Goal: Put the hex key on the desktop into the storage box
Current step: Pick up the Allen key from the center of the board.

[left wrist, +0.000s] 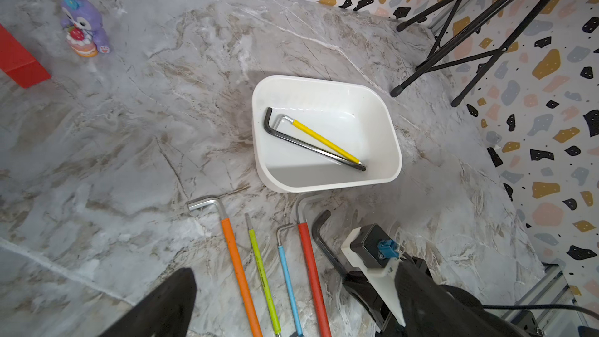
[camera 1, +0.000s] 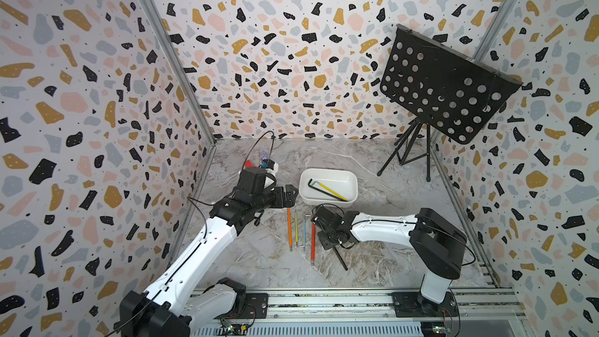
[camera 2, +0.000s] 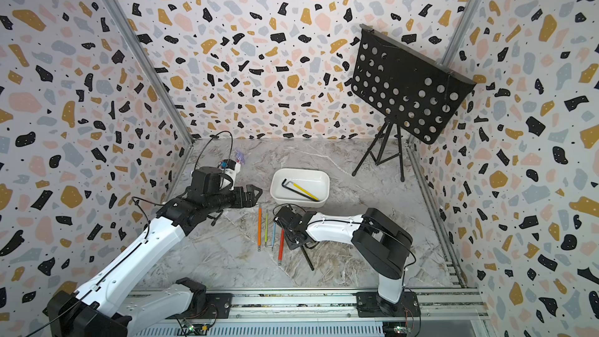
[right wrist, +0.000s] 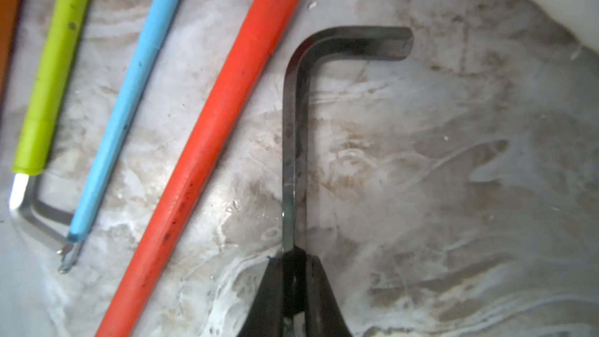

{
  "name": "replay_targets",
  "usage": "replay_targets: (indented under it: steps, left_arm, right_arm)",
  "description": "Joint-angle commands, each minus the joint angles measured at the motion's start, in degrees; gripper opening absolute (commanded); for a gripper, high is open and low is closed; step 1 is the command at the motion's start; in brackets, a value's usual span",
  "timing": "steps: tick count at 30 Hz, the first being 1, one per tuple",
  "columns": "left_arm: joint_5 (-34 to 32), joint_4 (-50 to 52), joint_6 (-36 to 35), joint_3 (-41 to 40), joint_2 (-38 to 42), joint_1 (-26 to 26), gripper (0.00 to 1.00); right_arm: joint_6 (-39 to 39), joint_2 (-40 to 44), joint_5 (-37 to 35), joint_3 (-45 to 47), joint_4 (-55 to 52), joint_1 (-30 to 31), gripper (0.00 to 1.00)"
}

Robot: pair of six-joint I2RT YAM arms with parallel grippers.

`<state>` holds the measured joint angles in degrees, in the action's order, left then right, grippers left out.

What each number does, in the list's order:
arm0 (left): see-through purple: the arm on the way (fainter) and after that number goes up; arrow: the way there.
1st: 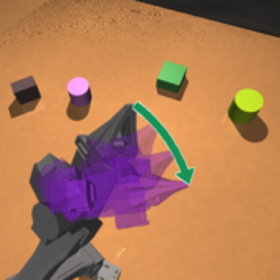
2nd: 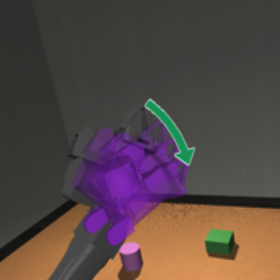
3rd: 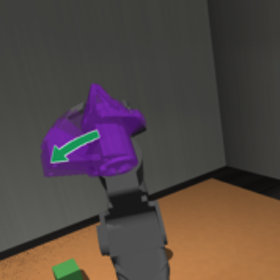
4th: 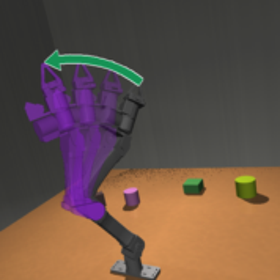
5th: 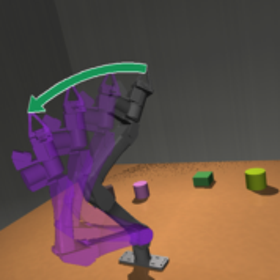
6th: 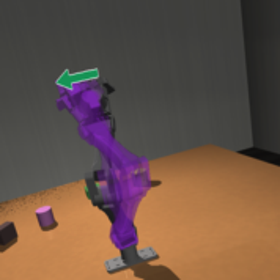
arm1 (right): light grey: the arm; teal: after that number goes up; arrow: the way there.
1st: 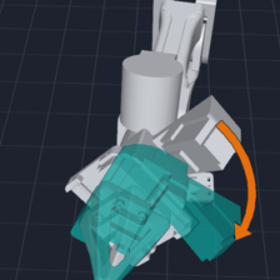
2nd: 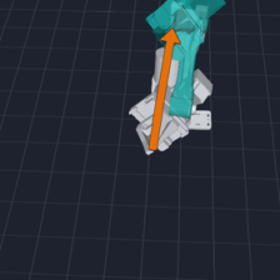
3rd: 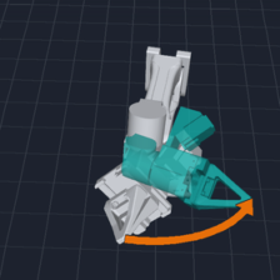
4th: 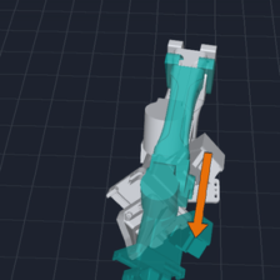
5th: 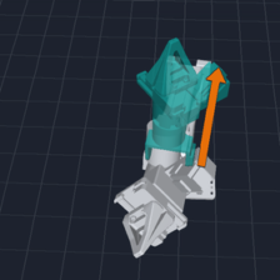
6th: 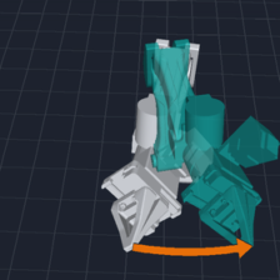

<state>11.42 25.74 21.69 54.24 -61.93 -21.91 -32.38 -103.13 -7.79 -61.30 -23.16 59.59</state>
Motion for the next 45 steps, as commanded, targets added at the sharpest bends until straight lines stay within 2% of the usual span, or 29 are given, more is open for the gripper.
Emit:
replay_targets:
  steps: [1,6,31,45]
  left_arm:
    - [-0.7,-0.8,-0.8,0.0,1.2,0.0,1.0]
    - [-0.8,-0.9,-0.8,0.0,1.2,0.1,1.0]
    - [-0.2,-0.7,-1.0,-0.1,0.5,0.1,1.0]
    - [7.9,-1.1,-1.2,1.1,-1.9,0.1,1.0]
  right_arm:
    - [-0.1,-1.1,-1.2,1.0,-3.6,0.2,0.06]
    - [0.6,1.0,-1.9,2.3,-3.3,0.1,0.0]
    - [3.8,16.6,-9.0,6.9,-6.7,0.2,0.0]
    - [8.5,26.9,-8.8,6.7,-8.7,-1.0,0.0]
